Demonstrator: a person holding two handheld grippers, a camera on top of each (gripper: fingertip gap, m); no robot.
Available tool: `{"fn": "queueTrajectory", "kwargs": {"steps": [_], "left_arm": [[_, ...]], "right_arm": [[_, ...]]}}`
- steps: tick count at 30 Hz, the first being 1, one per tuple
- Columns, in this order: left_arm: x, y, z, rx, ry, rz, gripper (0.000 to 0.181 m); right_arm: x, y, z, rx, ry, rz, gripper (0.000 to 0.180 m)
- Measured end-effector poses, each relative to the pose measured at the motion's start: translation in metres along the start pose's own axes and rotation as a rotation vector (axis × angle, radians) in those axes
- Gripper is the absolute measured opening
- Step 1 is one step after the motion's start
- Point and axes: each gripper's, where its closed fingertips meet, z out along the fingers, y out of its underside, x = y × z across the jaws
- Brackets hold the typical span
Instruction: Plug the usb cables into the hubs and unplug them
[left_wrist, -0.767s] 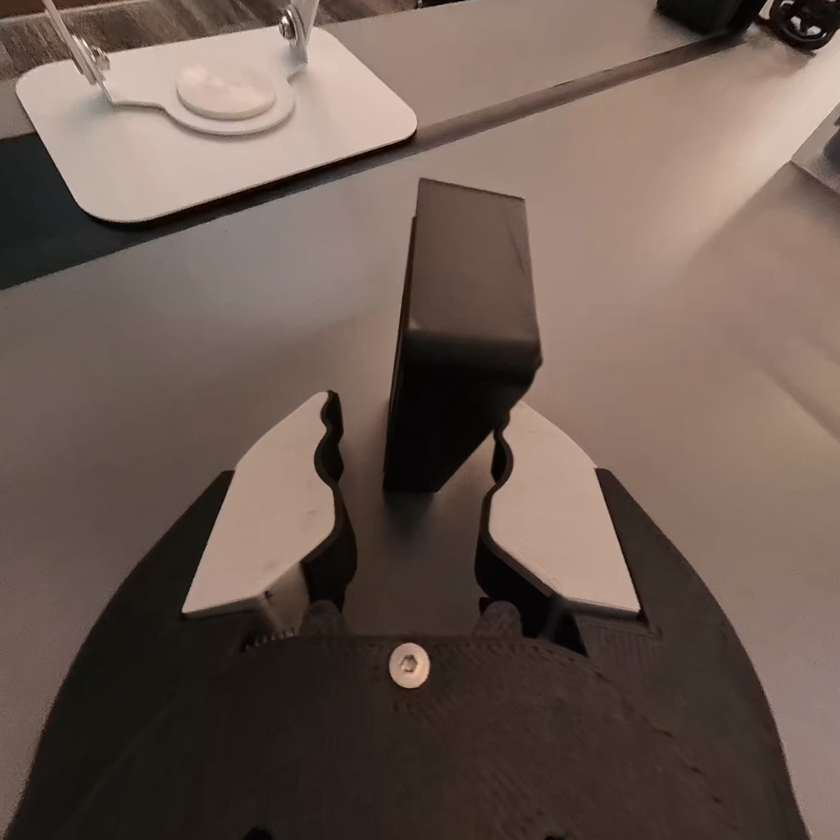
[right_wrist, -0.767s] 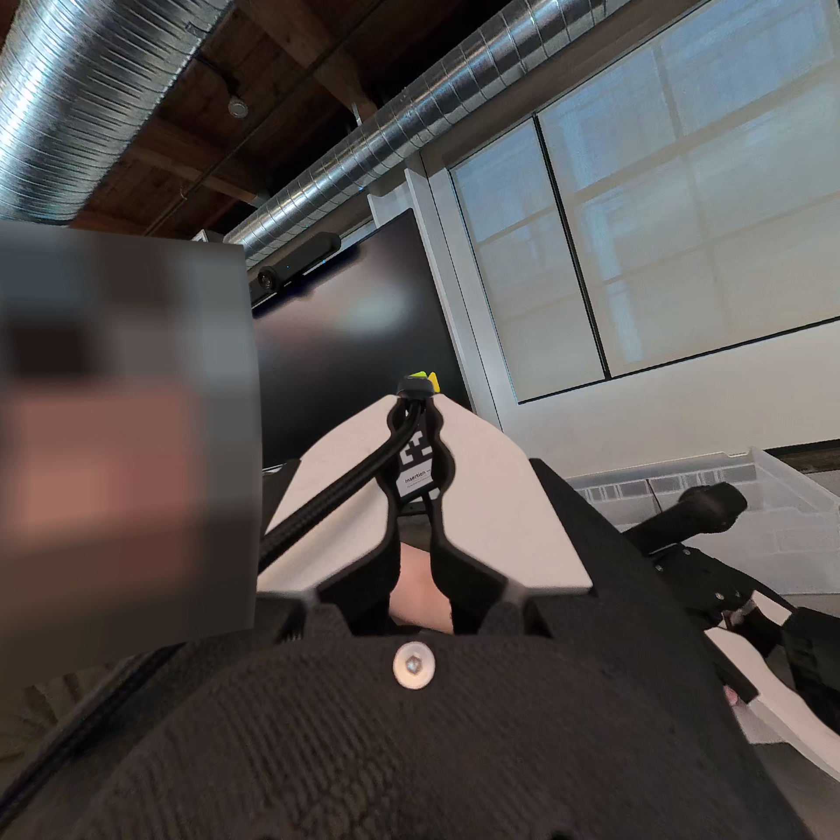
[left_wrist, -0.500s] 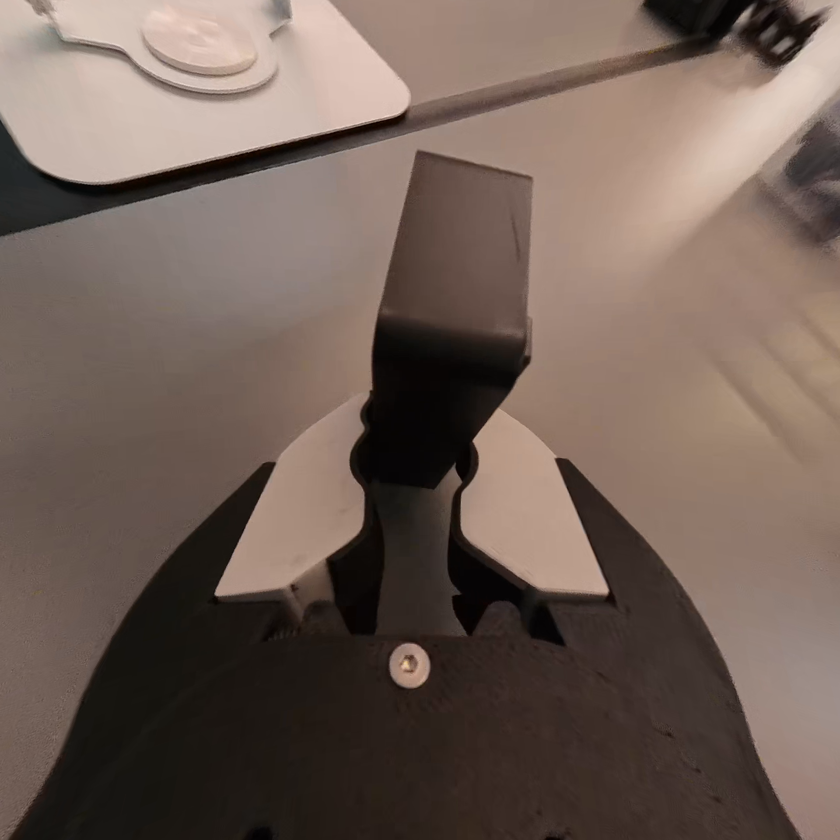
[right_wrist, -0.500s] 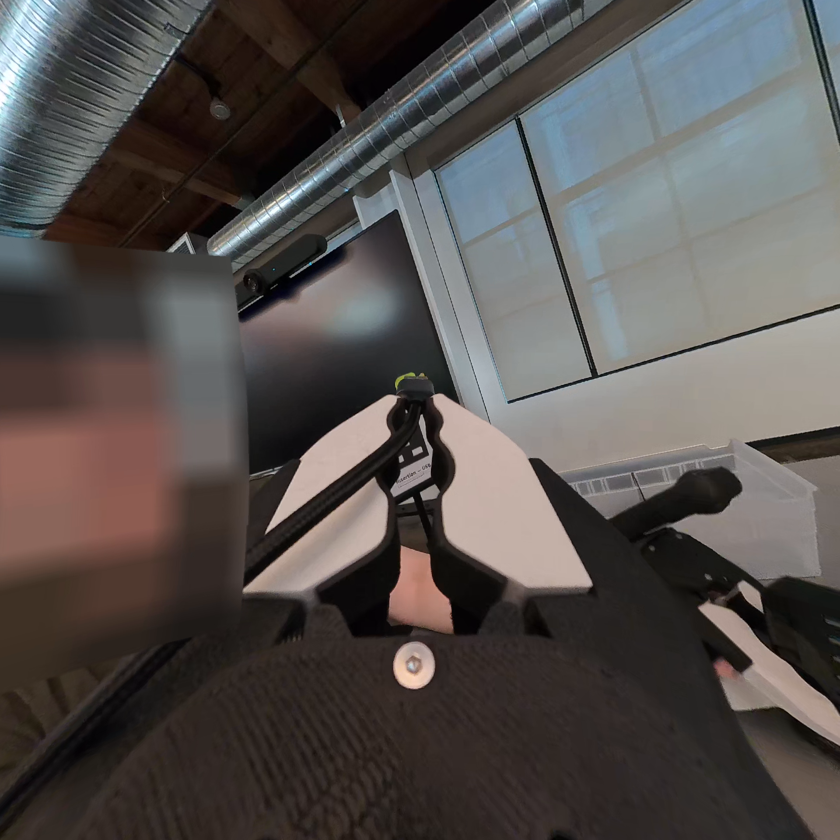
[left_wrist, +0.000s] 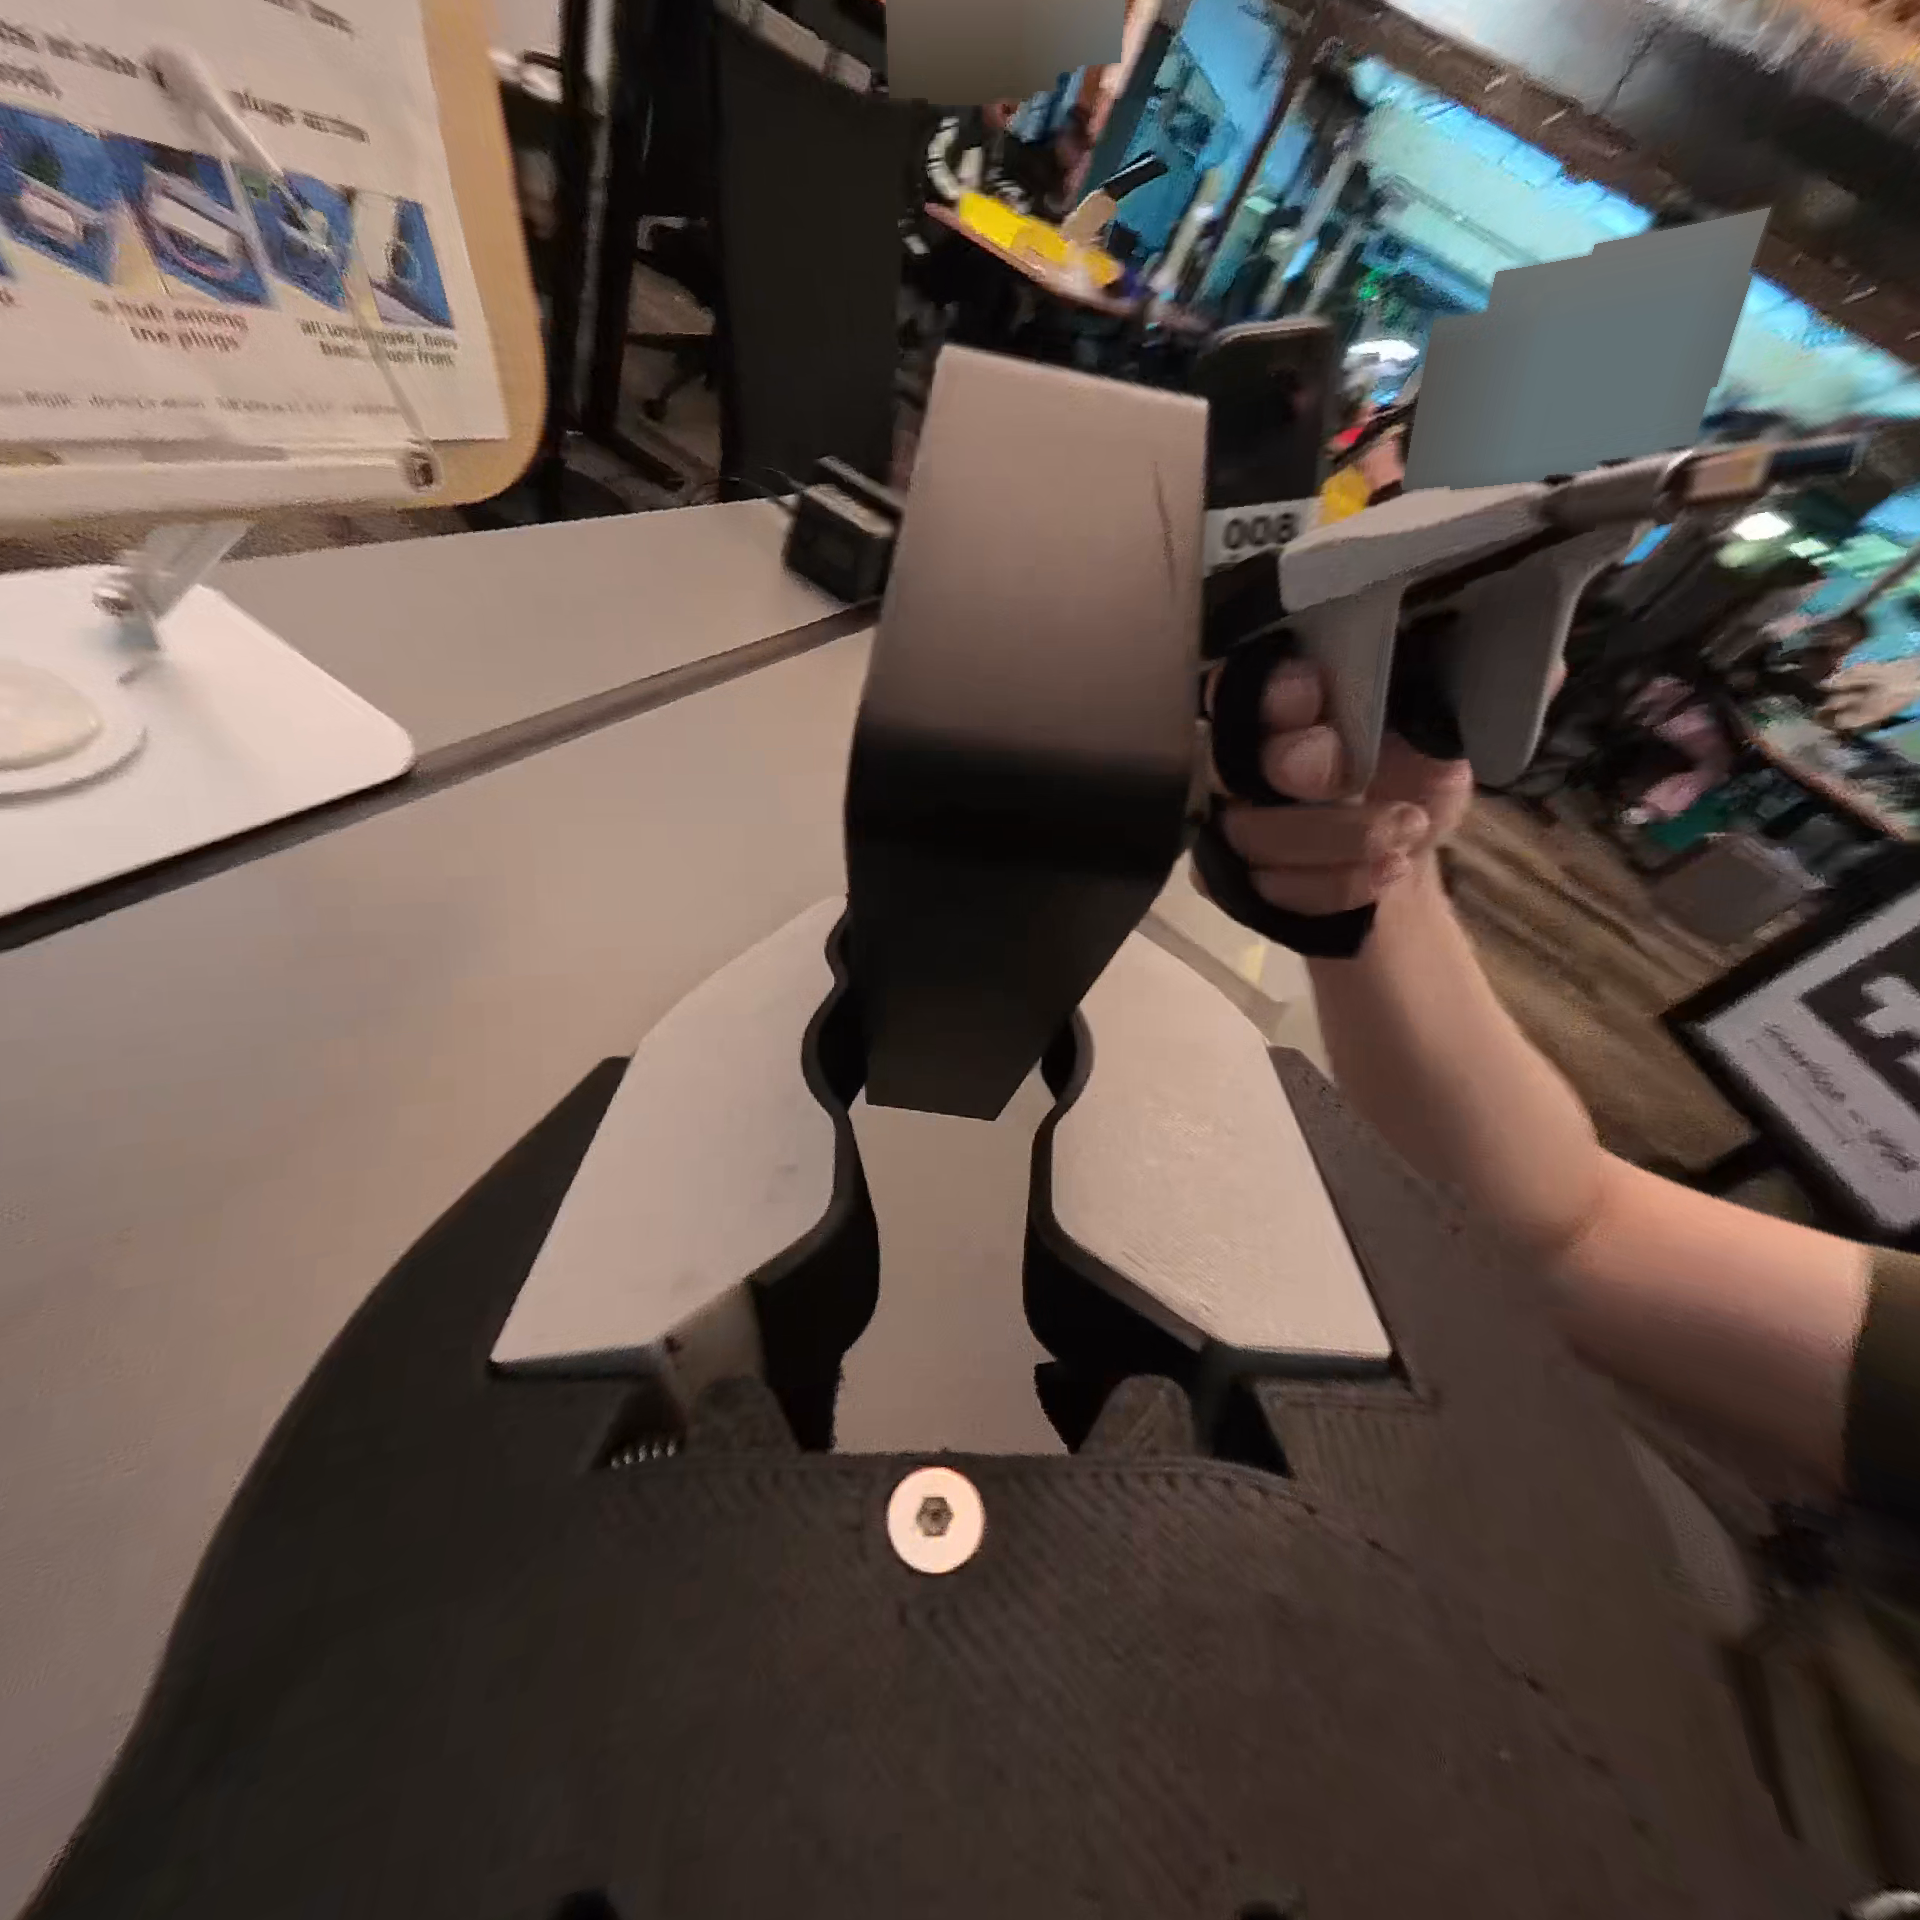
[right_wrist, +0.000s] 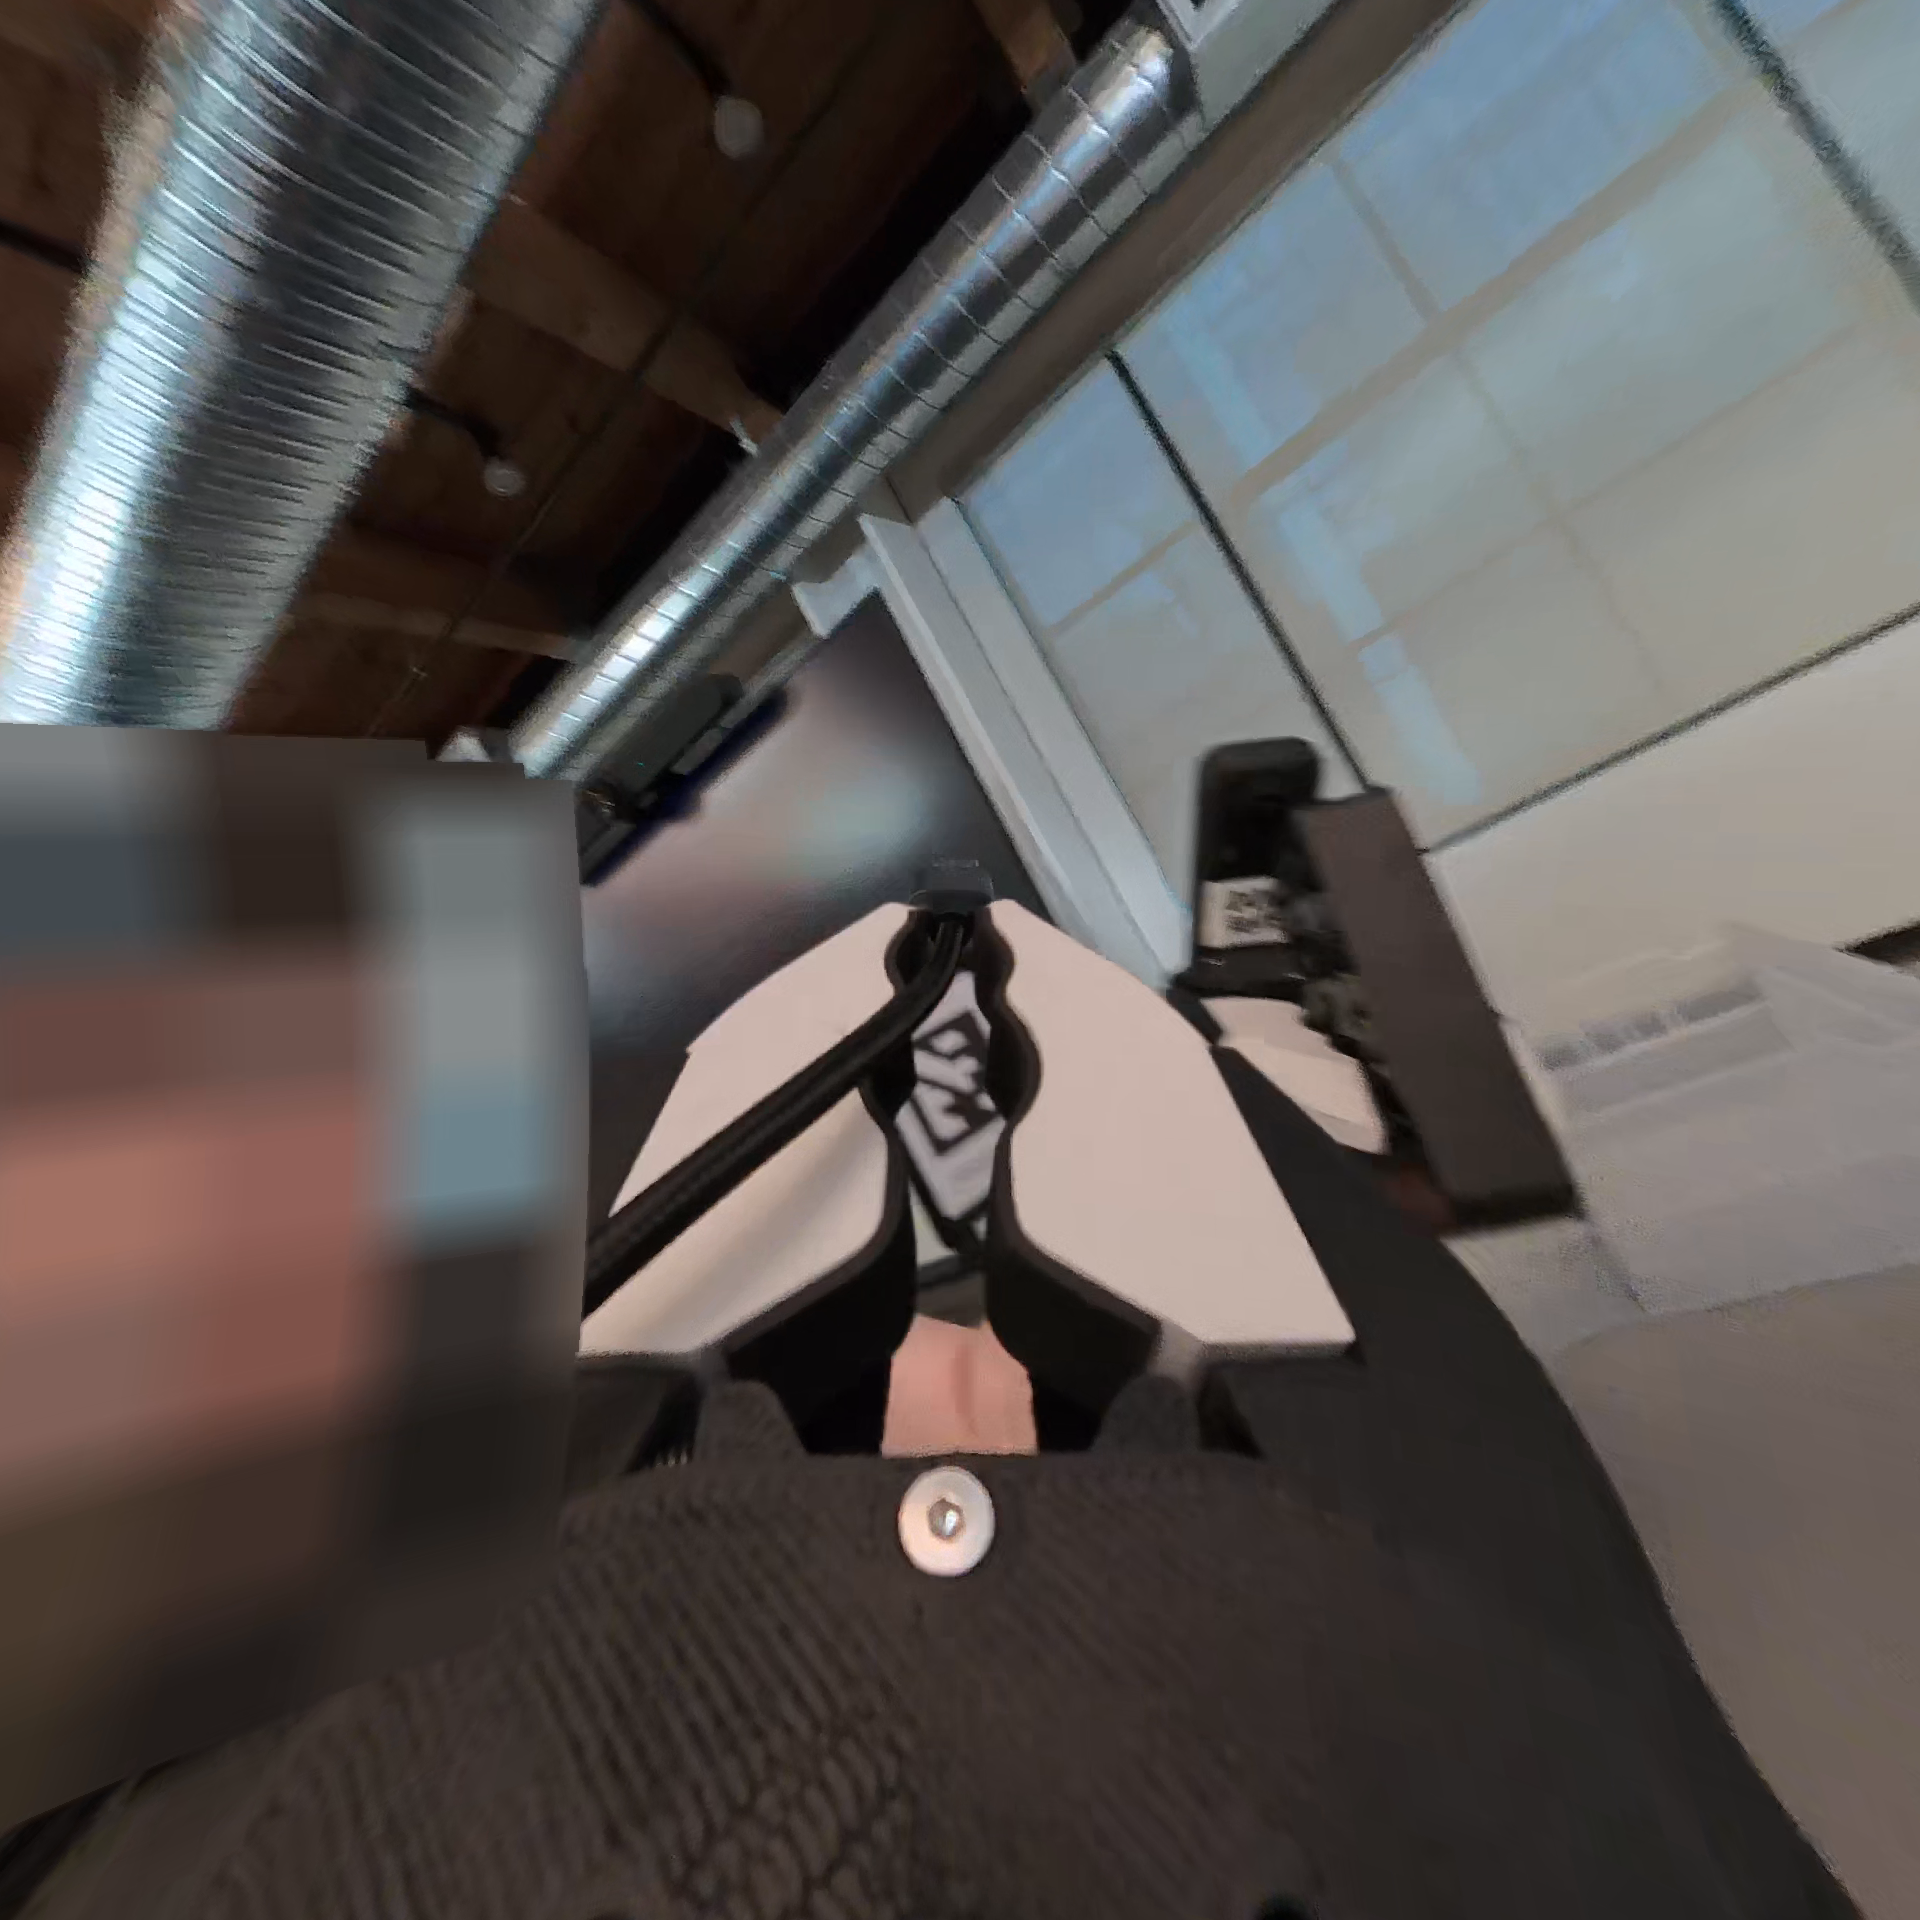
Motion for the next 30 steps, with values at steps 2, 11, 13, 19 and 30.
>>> {"fn": "queueTrajectory", "kwargs": {"steps": [2,11,13,19,30], "left_arm": [[-0.007,-0.002,-0.004,-0.010,-0.114,0.042,0.029],[-0.026,-0.003,-0.009,0.008,-0.259,0.043,0.029],[-0.024,-0.006,-0.007,0.042,-0.251,0.043,0.029],[-0.021,-0.006,-0.001,0.067,-0.239,0.023,0.029],[-0.014,-0.013,-0.002,0.112,-0.246,0.052,0.029]], "right_arm": [[0.020,0.008,0.003,-0.040,0.141,-0.139,0.008],[0.051,0.021,0.017,-0.193,0.671,-1.043,0.008],[0.055,0.021,0.017,-0.203,0.755,-1.155,0.008],[0.066,0.030,0.018,-0.264,0.872,-1.337,0.008],[0.070,0.036,0.023,-0.262,0.919,-1.362,0.008]]}}
